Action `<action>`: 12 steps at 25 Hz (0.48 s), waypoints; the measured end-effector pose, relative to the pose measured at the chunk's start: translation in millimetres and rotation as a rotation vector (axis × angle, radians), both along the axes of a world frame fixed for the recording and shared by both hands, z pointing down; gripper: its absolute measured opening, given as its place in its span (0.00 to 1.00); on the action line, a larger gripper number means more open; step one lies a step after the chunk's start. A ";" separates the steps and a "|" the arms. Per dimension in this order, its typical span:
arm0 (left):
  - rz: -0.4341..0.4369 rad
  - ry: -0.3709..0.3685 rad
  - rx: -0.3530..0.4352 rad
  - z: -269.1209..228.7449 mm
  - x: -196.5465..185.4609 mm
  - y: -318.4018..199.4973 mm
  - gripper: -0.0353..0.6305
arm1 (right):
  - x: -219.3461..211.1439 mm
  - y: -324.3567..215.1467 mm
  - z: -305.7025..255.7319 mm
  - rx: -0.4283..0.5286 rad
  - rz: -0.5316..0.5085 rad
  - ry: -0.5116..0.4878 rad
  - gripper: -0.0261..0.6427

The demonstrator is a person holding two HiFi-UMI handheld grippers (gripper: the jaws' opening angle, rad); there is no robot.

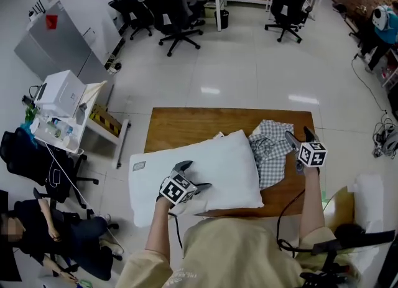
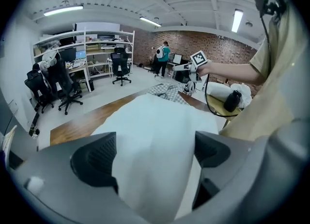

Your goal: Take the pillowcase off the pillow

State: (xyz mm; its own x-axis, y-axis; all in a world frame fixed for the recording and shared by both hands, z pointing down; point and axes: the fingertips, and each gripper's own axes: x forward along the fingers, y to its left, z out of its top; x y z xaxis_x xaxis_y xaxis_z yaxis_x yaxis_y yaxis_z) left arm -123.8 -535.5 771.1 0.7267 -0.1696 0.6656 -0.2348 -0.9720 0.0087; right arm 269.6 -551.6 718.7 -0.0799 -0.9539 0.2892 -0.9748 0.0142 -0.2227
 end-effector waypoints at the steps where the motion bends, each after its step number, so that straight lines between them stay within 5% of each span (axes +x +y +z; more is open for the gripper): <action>1: 0.008 0.004 0.000 -7.6 -3.1 1.0 0.80 | -7.8 2.1 -20.6 0.036 -0.018 0.028 0.67; 3: 0.026 0.045 -0.001 -28.6 -7.1 4.3 0.85 | -23.7 8.2 -60.9 0.115 -0.046 0.059 0.67; 6: 0.008 0.206 0.023 -82.8 -11.0 2.1 0.94 | -57.3 21.5 -117.2 0.232 -0.100 0.098 0.67; 12: -0.223 0.558 0.242 -193.0 -29.2 -24.9 0.92 | -146.1 62.3 -208.1 0.500 -0.094 0.112 0.67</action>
